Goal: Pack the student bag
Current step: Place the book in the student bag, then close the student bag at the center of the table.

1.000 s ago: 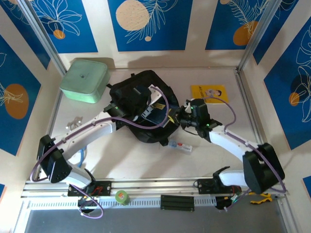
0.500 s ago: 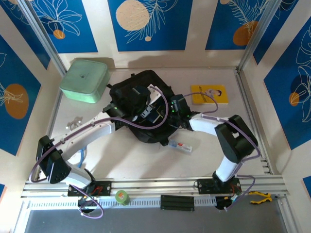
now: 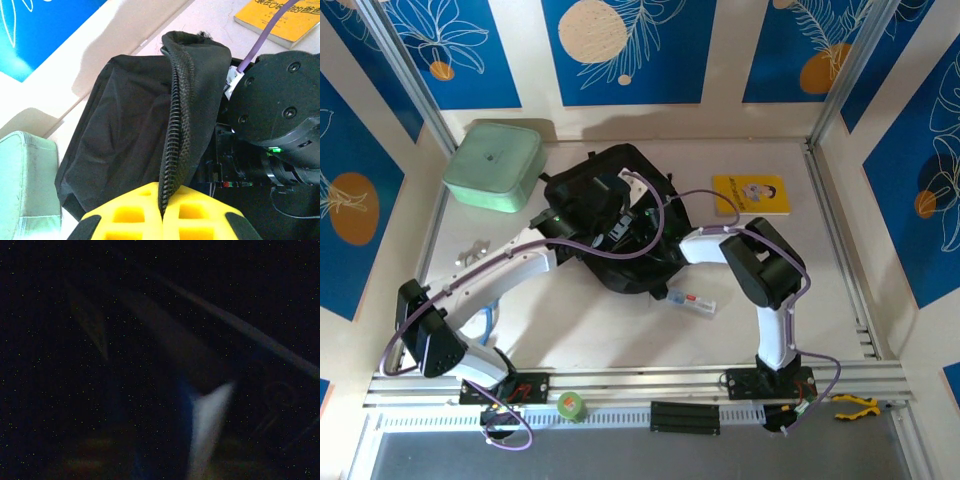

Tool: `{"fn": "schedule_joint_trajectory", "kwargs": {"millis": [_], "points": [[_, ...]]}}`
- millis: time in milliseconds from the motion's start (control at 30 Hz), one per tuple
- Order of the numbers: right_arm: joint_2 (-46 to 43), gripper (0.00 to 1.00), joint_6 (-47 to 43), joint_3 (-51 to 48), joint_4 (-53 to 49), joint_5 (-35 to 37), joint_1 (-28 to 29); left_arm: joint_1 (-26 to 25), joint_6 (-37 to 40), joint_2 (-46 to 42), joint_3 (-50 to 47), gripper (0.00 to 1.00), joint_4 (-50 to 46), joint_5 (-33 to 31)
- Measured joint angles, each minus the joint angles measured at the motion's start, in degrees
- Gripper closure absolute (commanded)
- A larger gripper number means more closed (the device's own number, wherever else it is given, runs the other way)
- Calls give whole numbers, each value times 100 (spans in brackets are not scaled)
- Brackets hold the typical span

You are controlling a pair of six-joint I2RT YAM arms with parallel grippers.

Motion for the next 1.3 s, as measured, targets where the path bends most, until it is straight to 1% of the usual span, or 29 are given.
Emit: {"fn": "schedule_joint_trajectory", "kwargs": {"millis": [233, 433, 533, 667, 733, 867, 933, 967, 1033, 1100, 1167, 1200, 1267, 1300], "points": [[-332, 58, -94, -236, -341, -219, -2, 0, -61, -2, 2, 100, -15, 2], [-575, 58, -98, -446, -625, -251, -17, 0, -63, -2, 2, 100, -24, 2], [-824, 57, -164, -568, -745, -251, -37, 0, -70, -2, 0, 100, -46, 0], [-1596, 51, -404, -678, -1231, -286, -101, 22, -212, -2, -15, 100, -153, 13], [-2201, 50, -610, -682, -1574, -297, -197, 37, -321, -28, -129, 100, -149, 72], [-3259, 50, -1113, -708, -2240, -313, -494, 70, -562, -205, -625, 100, -103, 186], [-3633, 48, -1458, -693, -2806, -286, -673, 90, -691, -330, -907, 98, -55, 317], [-3768, 46, -1606, -684, -3091, -260, -745, 101, -748, -391, -1025, 94, -17, 411], [-3993, 41, -1919, -656, -3764, -146, -927, 118, -857, -533, -1287, 81, 140, 671], [-4207, 38, -2218, -656, -4393, -35, -1158, 125, -1003, -719, -1641, 57, 466, 1012], [-4374, 37, -2470, -656, -4865, -9, -1453, 129, -1196, -903, -2006, 40, 807, 1353], [-4437, 34, -2579, -656, -5047, -24, -1650, 131, -1303, -973, -2159, 32, 966, 1519], [-4472, 32, -2758, -651, -5243, -70, -2022, 133, -1556, -1058, -2354, 21, 1261, 1777], [-4450, 30, -2833, -638, -5300, -107, -2203, 133, -1700, -1091, -2422, 18, 1434, 1880]]}}
